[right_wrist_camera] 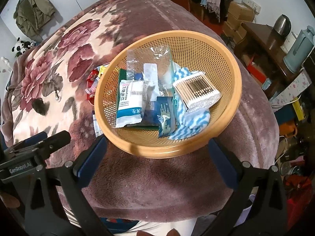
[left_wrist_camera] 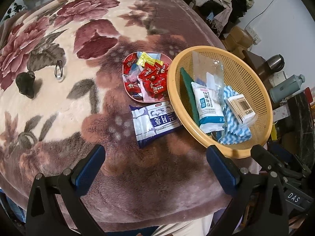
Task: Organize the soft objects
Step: 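Withdraw both tools from the basket back over the blanket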
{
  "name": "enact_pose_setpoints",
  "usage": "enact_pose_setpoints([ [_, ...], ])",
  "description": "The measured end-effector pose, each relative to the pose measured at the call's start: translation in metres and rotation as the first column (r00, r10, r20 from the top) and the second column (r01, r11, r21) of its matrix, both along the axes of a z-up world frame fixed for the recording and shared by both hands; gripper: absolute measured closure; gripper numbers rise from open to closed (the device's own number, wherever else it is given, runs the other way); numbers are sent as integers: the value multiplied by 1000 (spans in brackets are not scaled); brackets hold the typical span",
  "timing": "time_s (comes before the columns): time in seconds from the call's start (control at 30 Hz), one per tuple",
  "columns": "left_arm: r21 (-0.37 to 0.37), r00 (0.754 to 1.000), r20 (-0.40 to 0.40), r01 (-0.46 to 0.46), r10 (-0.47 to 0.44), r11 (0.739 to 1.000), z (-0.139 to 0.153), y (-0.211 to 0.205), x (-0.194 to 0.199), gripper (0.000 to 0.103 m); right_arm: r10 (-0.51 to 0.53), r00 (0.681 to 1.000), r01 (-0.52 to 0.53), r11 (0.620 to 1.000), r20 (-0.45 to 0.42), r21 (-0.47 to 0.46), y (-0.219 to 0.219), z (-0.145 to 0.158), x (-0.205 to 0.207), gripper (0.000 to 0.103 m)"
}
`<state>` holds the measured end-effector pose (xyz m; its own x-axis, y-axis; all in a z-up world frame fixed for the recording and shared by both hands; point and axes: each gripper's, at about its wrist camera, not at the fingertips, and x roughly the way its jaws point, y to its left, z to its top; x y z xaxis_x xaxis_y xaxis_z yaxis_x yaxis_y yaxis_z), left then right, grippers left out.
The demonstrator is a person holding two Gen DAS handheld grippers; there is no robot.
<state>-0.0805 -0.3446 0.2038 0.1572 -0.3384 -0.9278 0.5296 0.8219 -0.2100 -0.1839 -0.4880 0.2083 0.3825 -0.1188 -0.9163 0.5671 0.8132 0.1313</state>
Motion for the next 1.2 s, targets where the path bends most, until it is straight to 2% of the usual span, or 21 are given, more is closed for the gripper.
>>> enact_pose_setpoints([
  [0.4,-16,1000,-12,-22,22,1000,0,22,7,1,21,1000,-21,1000,-8,-20,21,4,8,0],
  [1.2,-29,994,-36,-108,107,994,-9,84,39,1,128,991,-130,991,-40,-43,78,-2,56,0],
])
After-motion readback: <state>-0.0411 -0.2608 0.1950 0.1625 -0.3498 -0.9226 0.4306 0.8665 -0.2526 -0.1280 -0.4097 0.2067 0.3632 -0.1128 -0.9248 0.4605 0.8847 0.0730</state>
